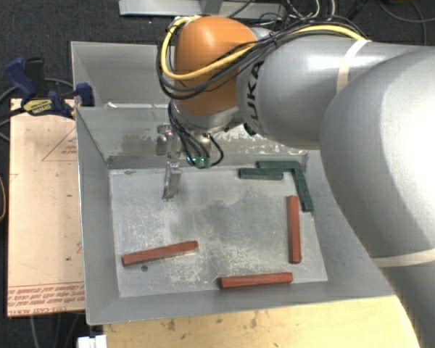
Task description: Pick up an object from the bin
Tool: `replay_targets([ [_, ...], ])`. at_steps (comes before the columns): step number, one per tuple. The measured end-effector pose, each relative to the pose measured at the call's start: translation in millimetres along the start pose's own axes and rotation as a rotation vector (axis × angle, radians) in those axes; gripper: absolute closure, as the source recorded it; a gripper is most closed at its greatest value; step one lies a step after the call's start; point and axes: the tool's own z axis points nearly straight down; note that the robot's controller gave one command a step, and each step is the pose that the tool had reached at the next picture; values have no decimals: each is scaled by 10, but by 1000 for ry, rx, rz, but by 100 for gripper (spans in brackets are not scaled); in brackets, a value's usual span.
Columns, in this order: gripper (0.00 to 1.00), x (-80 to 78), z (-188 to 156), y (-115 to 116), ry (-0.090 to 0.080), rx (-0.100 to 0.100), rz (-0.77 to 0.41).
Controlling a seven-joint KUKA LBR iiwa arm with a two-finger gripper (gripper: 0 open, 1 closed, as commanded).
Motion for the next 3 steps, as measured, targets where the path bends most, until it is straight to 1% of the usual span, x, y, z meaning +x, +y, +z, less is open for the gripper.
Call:
replay_targets([
  [1, 0, 164, 299, -643, -5, 3, -226],
  [2, 0, 1159, 729, -299, 2, 0, -118],
  [3, 100, 1118, 707, -322, -5, 0, -113],
])
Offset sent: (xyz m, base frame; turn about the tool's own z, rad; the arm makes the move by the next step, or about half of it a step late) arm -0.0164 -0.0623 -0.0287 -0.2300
